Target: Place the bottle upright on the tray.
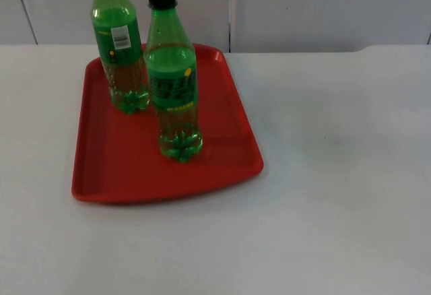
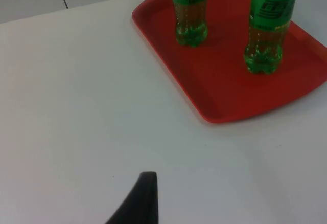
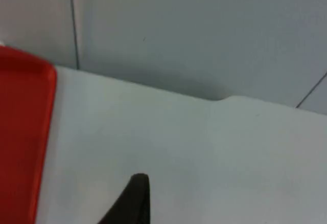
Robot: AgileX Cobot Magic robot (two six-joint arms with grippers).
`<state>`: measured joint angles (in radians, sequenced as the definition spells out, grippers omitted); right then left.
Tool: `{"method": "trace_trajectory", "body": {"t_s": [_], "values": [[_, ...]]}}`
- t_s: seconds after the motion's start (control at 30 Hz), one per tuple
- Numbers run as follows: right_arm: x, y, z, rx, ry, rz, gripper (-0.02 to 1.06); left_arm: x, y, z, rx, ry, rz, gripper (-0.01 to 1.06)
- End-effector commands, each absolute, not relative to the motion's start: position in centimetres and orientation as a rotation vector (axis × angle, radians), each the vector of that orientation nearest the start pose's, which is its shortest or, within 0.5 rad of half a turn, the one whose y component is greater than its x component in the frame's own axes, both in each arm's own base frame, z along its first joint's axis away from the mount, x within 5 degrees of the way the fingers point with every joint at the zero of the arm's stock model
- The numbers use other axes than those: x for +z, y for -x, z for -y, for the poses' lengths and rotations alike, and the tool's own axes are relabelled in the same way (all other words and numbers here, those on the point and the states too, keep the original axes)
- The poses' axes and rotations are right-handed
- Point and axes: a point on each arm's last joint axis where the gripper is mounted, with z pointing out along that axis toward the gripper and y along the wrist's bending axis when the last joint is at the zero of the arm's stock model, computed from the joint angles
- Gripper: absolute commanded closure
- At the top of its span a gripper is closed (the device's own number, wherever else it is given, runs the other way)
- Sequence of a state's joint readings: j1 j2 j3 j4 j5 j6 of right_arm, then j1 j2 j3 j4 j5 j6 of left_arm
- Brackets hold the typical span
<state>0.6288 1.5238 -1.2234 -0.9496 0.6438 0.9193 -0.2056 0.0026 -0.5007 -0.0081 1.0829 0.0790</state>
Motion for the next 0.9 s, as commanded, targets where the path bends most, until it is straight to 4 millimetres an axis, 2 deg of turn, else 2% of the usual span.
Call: {"method": "trace_trajectory", "body": {"t_s": [0.0,0.23,0.27,0.4,0.47,0.63,0.67,0.8,0.87], "values": [[32.8,-29.4,-17.0,-0.138,0.362,-2.111,-0.01,27.5,0.5,-0.1,-0.088,-0.295,-2.043,0.00],[32.1,-27.2,-19.8,-0.054,0.494,-2.140,-0.01,27.5,0.5,-0.1,-0.088,-0.295,-2.043,0.00],[32.1,-27.2,-19.8,-0.054,0.494,-2.140,-0.01,27.5,0.5,-0.1,-0.088,-0.295,-2.043,0.00],[31.5,-24.8,-20.3,0.022,0.532,-2.140,-0.01,27.5,0.5,-0.1,-0.088,-0.295,-2.043,0.00],[31.3,-24.6,-20.2,0.036,0.536,-2.140,-0.01,27.5,0.5,-0.1,-0.088,-0.295,-2.043,0.00],[31.6,-21.6,-17.8,0.134,0.555,-2.085,-0.01,27.5,0.5,-0.1,-0.088,-0.295,-2.043,0.00],[31.6,-21.6,-17.8,0.134,0.555,-2.085,-0.01,27.5,0.5,-0.1,-0.088,-0.295,-2.043,0.00],[32.0,-19.4,-15.5,0.153,0.539,-2.057,-0.01,27.5,0.5,-0.1,-0.088,-0.295,-2.043,0.00],[32.1,-18.9,-15.0,0.156,0.537,-2.050,-0.01,27.5,0.5,-0.1,-0.088,-0.295,-2.043,0.00]]}}
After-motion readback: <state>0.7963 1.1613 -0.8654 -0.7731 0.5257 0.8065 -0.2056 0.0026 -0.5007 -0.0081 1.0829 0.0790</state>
